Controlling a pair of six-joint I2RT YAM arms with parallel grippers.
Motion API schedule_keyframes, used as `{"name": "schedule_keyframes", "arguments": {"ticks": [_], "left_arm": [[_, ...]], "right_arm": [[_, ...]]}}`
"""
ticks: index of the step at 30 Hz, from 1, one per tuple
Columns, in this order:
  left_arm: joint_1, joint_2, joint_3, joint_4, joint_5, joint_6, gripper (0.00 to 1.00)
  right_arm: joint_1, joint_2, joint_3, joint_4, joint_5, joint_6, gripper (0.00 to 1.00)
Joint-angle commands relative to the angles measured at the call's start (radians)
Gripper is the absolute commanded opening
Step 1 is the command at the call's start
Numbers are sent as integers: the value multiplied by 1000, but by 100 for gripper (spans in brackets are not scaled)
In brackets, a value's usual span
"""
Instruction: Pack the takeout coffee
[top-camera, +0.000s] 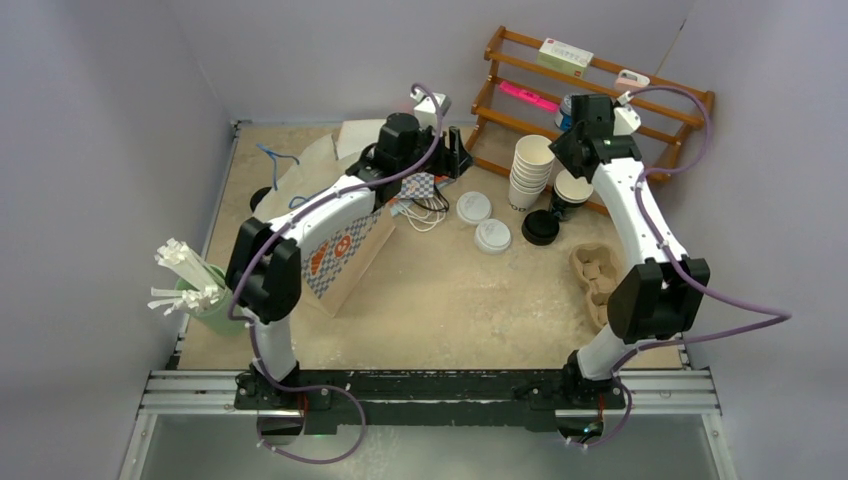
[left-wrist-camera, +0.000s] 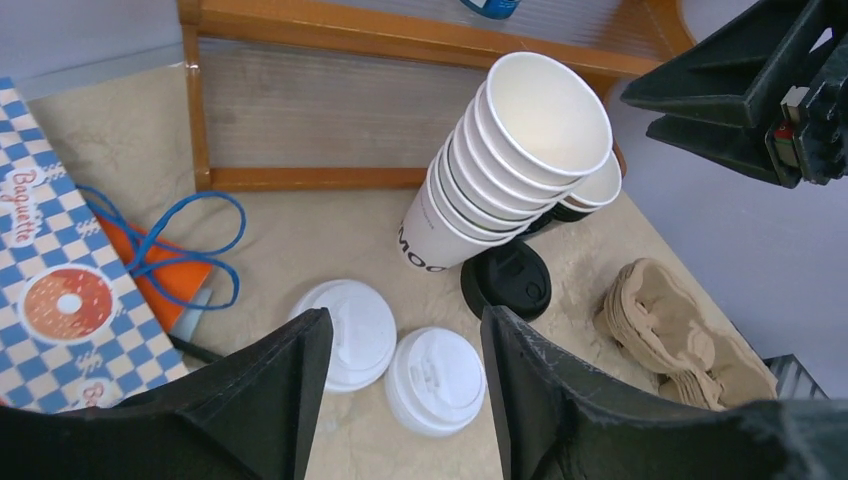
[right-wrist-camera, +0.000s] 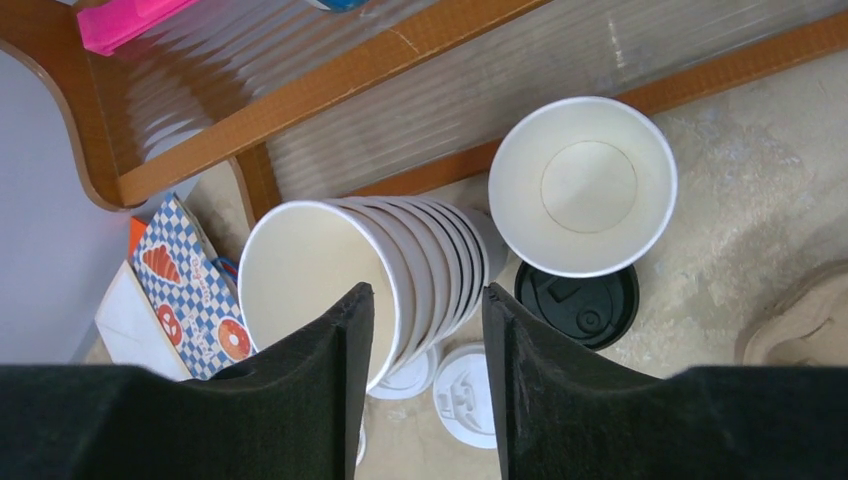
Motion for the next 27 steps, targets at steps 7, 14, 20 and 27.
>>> {"name": "schedule_keyframes", "arguments": {"ticks": [7,14,20,27], "left_arm": [[-25,187,226,94,107,-45,47],[-31,293,317,85,137,-59,39],[-33,357,367,91,166,-85,35],[-33,395,385,123,193,-110,35]], "right_arm": [[13,57,81,-4,-11,-28,39],[22,76,84,12,-28,-44,37],[22,87,78,25,-61,-44,32],[23,70,79,15,-58,-51,13]]}}
